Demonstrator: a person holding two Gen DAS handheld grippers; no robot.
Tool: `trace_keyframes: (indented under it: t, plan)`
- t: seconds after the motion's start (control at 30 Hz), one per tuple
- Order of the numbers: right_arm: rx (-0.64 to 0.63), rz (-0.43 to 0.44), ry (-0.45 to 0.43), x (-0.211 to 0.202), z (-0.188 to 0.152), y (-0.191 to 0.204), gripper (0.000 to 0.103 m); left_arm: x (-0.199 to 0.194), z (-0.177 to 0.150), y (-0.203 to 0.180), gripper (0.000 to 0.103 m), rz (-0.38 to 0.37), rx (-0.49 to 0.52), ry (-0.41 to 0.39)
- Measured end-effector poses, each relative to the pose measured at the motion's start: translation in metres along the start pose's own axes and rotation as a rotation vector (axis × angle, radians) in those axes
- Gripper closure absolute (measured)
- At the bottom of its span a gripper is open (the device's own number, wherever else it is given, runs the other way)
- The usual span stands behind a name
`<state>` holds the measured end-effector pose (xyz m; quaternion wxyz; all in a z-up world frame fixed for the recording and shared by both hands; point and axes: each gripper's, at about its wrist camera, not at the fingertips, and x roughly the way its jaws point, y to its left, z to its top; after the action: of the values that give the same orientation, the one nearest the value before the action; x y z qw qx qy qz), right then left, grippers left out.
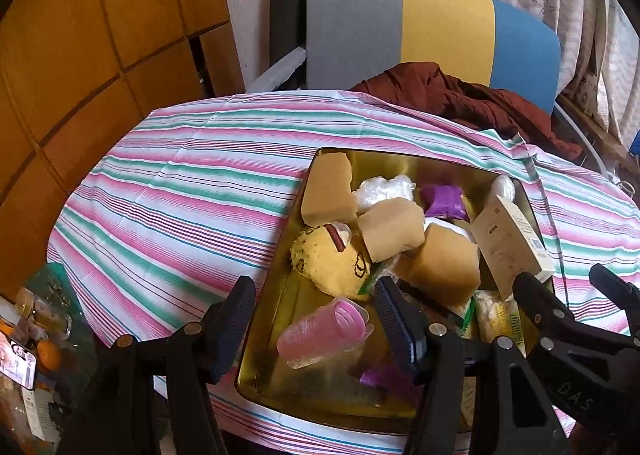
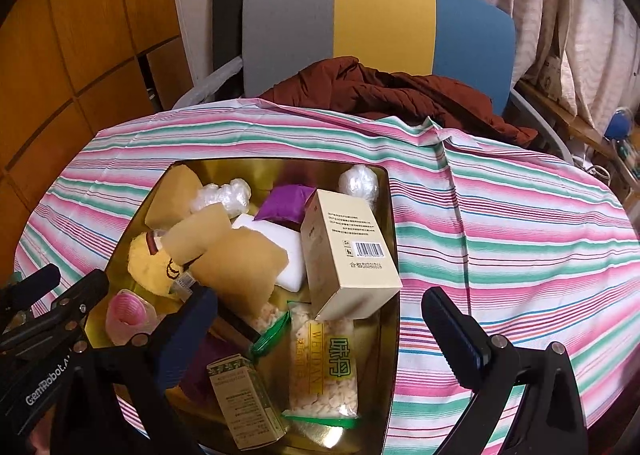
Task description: Organize objects
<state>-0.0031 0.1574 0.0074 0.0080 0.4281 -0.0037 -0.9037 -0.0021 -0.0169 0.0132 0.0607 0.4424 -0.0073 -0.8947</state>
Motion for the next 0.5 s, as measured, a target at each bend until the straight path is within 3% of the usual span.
trace_keyframes:
  t: [0.5]
  plan:
    - [0.006, -0.025, -0.010, -0.0002, 0.0005, -0.0026, 0.000, -0.0019, -0.0012, -0.0024, 0.040, 0.013, 0.013, -0.005]
